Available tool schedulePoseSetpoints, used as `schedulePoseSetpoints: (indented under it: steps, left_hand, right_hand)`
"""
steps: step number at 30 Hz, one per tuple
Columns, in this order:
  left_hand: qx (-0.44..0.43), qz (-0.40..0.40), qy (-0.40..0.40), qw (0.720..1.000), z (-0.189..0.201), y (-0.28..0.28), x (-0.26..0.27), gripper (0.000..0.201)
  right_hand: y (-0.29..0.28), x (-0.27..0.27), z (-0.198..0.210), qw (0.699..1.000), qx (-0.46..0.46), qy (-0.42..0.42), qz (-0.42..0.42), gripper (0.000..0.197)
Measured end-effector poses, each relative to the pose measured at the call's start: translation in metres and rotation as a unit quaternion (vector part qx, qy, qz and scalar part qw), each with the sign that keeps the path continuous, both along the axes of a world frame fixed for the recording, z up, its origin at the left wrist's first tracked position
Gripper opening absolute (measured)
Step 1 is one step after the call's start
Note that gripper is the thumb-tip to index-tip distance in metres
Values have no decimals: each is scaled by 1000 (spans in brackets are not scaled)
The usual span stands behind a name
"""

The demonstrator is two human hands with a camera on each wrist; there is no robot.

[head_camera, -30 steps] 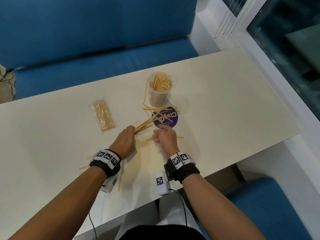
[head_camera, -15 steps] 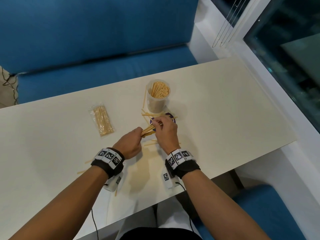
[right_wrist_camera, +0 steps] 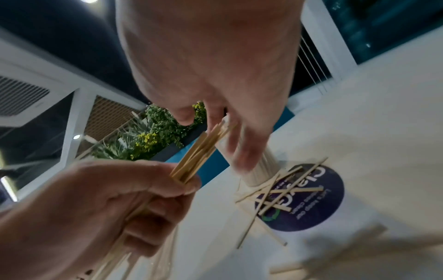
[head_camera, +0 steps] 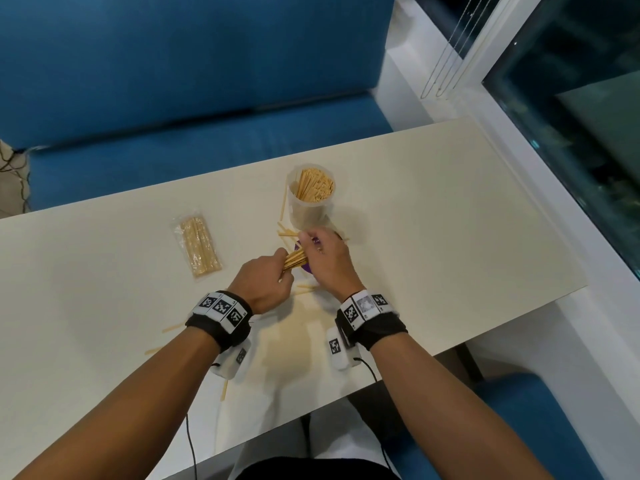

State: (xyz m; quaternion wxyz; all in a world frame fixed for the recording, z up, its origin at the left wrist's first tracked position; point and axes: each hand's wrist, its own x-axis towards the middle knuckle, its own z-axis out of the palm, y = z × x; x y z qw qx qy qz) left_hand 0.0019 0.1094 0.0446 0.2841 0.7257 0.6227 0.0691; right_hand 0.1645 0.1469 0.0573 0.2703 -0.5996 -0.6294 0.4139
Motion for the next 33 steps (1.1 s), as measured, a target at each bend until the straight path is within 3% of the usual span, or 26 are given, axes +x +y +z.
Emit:
schedulePoseSetpoints:
  steps: [1, 8, 12, 15, 21, 27, 33]
  left_hand:
    - [0, 1, 3, 1000, 2, 2, 2, 18]
    - [-30, 62, -18, 997, 4, 13, 9, 33]
    - [-25, 53, -46, 997, 2, 19, 9, 37]
    - [-10, 46, -63, 997, -1, 22, 9, 42]
    - [3, 35, -106, 994, -2, 29, 12, 37]
    - [-17, 43, -147, 988, 4, 43, 5, 20]
    - [-43, 41, -138, 989, 9, 53, 3, 28]
  right_hand:
    - [0, -3, 4, 999, -40, 24, 15, 26]
    - [3, -7, 10, 996, -61, 17, 67, 10]
    - [13, 4, 22, 987, -105, 43, 115, 23]
    - [24, 12, 33, 980, -141, 38, 136, 22]
    - [28, 11, 42, 986, -145, 41, 73, 11]
    - [38, 19, 47, 985, -158, 37, 51, 12]
    - [50, 36, 45, 982, -177, 52, 33, 17]
